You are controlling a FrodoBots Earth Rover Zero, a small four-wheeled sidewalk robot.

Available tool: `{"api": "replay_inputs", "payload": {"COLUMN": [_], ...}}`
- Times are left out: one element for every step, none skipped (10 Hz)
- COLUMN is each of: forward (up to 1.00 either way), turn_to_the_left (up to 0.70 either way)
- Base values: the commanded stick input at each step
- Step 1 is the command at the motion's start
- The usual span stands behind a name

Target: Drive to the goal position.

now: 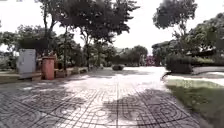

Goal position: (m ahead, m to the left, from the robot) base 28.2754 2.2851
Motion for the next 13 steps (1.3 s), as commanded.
{"api": "replay_inputs", "payload": {"forward": [1.0,1.0,1.0,1.0,1.0,1.0,1.0,1.0,1.0,1.0,1.0,1.0,1.0], "turn_to_the_left": [0.0,0.0,0.0,0.0,0.0,0.0,0.0,0.27,0.15,0.0,0.0,0.0,0.0]}}
